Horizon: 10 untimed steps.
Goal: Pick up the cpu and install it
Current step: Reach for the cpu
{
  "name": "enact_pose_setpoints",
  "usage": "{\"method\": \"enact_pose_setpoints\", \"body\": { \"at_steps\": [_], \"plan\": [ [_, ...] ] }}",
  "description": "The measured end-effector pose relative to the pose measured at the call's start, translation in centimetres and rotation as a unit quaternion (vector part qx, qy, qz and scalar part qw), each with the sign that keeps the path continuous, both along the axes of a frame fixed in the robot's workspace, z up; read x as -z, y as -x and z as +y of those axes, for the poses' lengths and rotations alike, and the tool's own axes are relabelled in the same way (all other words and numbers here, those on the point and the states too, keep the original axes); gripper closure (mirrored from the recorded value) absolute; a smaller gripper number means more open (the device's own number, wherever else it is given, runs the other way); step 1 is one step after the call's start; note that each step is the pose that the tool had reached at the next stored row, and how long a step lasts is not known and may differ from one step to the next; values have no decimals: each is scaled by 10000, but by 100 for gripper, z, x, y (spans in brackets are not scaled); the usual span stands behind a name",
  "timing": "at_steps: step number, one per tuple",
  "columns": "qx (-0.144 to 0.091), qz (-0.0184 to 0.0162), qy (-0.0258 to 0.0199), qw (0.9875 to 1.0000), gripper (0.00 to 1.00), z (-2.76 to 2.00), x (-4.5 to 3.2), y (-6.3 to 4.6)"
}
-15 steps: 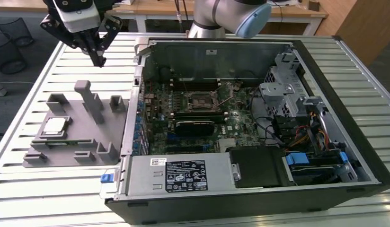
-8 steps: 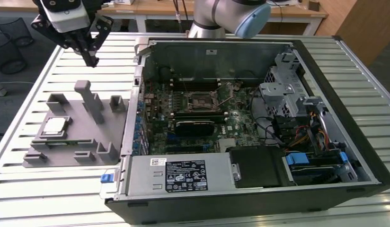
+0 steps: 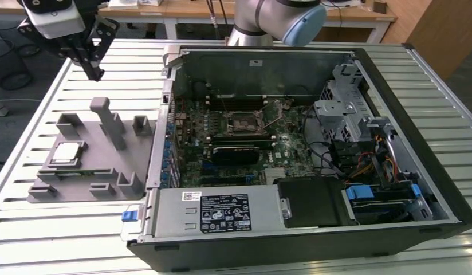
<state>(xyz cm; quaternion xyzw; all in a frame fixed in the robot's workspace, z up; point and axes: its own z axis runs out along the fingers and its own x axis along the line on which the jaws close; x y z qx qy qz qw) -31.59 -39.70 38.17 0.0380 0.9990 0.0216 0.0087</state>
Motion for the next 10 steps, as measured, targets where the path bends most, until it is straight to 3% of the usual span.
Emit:
{"method": "enact_pose_setpoints", "body": {
  "at_steps": [10],
  "plan": [
    [0,0,0,10000,89,17,8,248]
  ]
}}
